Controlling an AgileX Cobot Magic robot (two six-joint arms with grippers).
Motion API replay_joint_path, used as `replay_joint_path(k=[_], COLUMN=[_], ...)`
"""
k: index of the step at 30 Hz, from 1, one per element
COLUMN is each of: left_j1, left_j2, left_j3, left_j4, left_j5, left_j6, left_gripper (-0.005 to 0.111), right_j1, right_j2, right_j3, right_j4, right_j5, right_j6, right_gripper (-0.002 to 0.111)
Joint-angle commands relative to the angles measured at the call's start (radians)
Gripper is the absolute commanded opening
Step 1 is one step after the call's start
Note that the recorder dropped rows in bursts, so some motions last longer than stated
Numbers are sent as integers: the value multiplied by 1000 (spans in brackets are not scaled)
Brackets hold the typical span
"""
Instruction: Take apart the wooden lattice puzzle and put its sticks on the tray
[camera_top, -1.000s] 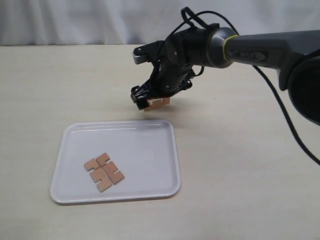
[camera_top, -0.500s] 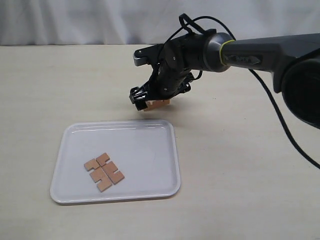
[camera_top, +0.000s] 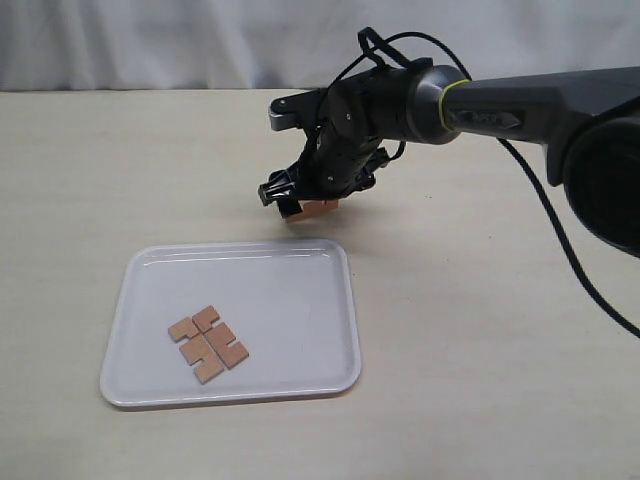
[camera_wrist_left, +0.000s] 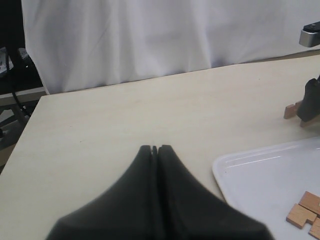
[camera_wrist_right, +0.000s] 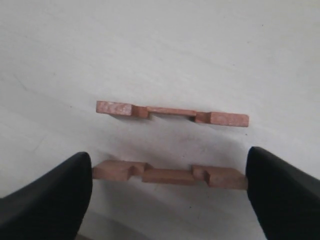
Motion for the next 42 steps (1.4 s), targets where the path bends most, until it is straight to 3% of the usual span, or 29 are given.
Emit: replay_joint_path(k=[1, 9, 19, 22, 27, 32, 42], left_j1=[10, 10, 10, 10, 10, 10, 10], left_j2=[-2, -2, -2, -2, -2, -2, -2], left_j3=[3, 3, 3, 3, 3, 3, 3], left_j4=[-2, -2, -2, -2, -2, -2, -2], left_j5=[-9, -9, -9, -9, -9, -9, -9], left_j6=[5, 5, 5, 5, 5, 5, 5], left_gripper=[0, 0, 0, 0, 0, 0, 0], right_j1=[0, 0, 0, 0, 0, 0, 71], right_j2=[0, 0, 41, 38, -7, -79, -225], right_j3=[-7, -7, -7, -8, -44, -55, 22], right_j4=[4, -8, -11, 5, 7, 19, 194], right_j5=[6, -11, -13, -10, 51, 123, 264], right_j6=[6, 15, 24, 24, 24, 12, -345], right_gripper=[78, 87, 86, 75, 32, 5, 5])
